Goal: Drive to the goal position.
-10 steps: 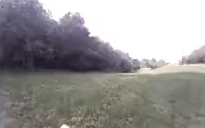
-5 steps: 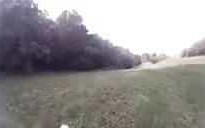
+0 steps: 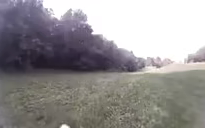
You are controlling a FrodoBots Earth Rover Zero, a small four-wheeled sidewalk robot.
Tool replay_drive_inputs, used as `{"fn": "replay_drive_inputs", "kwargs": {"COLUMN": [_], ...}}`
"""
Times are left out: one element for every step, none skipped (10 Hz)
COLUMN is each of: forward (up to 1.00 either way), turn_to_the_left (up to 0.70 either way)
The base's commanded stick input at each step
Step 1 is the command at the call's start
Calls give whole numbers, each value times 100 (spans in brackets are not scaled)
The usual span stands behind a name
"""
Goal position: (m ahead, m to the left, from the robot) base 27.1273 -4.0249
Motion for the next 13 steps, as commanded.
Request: {"fn": "replay_drive_inputs", "kwargs": {"forward": [85, 85, 85, 85, 85, 85, 85, 85, 85, 85, 85, 85, 85], "turn_to_the_left": [-11, -1, 0, 0, 0, 0, 0, 0, 0, 0, 0, 0, 0]}}
